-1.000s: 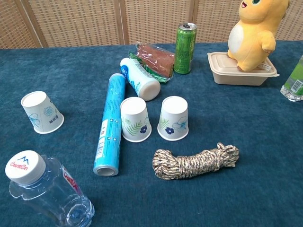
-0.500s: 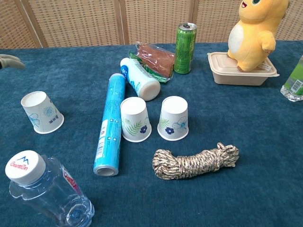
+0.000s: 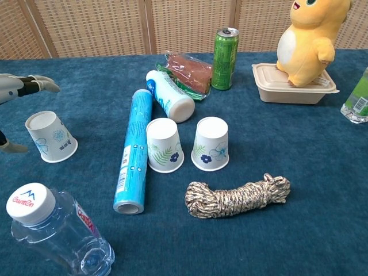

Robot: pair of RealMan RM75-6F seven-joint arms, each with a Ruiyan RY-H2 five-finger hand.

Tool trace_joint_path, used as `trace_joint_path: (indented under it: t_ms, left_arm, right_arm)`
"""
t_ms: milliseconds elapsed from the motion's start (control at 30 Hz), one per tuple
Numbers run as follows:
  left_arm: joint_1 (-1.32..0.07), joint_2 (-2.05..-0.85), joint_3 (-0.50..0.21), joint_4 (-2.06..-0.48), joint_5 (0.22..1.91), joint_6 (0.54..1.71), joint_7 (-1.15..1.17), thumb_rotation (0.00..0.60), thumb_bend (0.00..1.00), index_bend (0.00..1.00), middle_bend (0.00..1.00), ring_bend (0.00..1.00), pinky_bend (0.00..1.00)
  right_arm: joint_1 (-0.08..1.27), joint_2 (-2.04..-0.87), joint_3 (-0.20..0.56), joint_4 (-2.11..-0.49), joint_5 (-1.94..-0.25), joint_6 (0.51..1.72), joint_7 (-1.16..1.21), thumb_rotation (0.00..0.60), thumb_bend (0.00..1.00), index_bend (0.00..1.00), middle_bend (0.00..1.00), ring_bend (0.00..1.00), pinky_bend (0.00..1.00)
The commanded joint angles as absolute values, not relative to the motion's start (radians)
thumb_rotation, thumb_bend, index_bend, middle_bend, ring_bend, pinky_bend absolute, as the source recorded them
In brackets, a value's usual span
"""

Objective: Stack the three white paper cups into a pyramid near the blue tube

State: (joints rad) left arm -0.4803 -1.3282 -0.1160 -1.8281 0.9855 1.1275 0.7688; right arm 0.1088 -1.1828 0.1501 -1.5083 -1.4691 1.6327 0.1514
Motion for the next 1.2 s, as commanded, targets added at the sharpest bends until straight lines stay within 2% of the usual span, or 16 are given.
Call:
trace_joint_path:
  t_ms: [33, 133, 233, 300, 433, 500, 600, 767, 1200]
  left_arm:
    - [-0.502, -1.356, -0.115, -1.810, 0.951, 1.131, 0.788, 0.600, 0.23, 0.00, 0.00, 0.00, 0.00]
    - [-0.515, -1.381, -0.112, -1.791, 0.930, 1.140, 0.803, 0.600, 0.24, 0.00, 0.00, 0.00, 0.03]
    - [-0.523, -1.406, -0.107, -1.769, 0.916, 1.157, 0.815, 0.600, 0.24, 0.01, 0.00, 0.00, 0.15]
    - [-0.526, -1.421, -0.104, -1.756, 0.905, 1.169, 0.822, 0.600, 0.25, 0.10, 0.04, 0.05, 0.26]
    - [-0.531, -1.441, -0.097, -1.740, 0.889, 1.194, 0.843, 0.600, 0.26, 0.20, 0.15, 0.17, 0.35]
    - [-0.535, -1.448, -0.093, -1.735, 0.883, 1.204, 0.855, 0.600, 0.27, 0.24, 0.20, 0.22, 0.38]
    - [-0.540, -1.457, -0.088, -1.728, 0.882, 1.212, 0.863, 0.600, 0.27, 0.28, 0.24, 0.25, 0.41]
    - [-0.544, -1.469, -0.083, -1.717, 0.886, 1.222, 0.857, 0.600, 0.28, 0.28, 0.24, 0.26, 0.41]
    - [-0.548, -1.444, -0.078, -1.755, 0.907, 1.248, 0.838, 0.600, 0.30, 0.32, 0.28, 0.28, 0.44]
  right_arm:
    - [0.107, -1.181, 0.153, -1.509, -1.468, 1.630, 0.156, 0.600, 0.02, 0.11, 0.24, 0.11, 0.08]
    - [0.105, -1.180, 0.159, -1.509, -1.463, 1.630, 0.160, 0.600, 0.02, 0.11, 0.24, 0.11, 0.08]
    - [0.100, -1.180, 0.167, -1.515, -1.450, 1.633, 0.147, 0.600, 0.03, 0.13, 0.24, 0.11, 0.08]
    - [0.097, -1.180, 0.171, -1.524, -1.440, 1.629, 0.137, 0.600, 0.03, 0.15, 0.24, 0.11, 0.08]
    - [0.096, -1.174, 0.171, -1.537, -1.418, 1.603, 0.120, 0.600, 0.03, 0.15, 0.23, 0.11, 0.07]
    - [0.096, -1.161, 0.165, -1.553, -1.402, 1.573, 0.110, 0.600, 0.03, 0.13, 0.19, 0.07, 0.03]
    - [0.099, -1.148, 0.161, -1.567, -1.398, 1.552, 0.096, 0.600, 0.00, 0.09, 0.12, 0.00, 0.00]
    - [0.096, -1.142, 0.160, -1.576, -1.399, 1.546, 0.088, 0.600, 0.00, 0.08, 0.06, 0.00, 0.00]
    - [0.094, -1.131, 0.159, -1.586, -1.400, 1.524, 0.100, 0.600, 0.00, 0.08, 0.04, 0.00, 0.00]
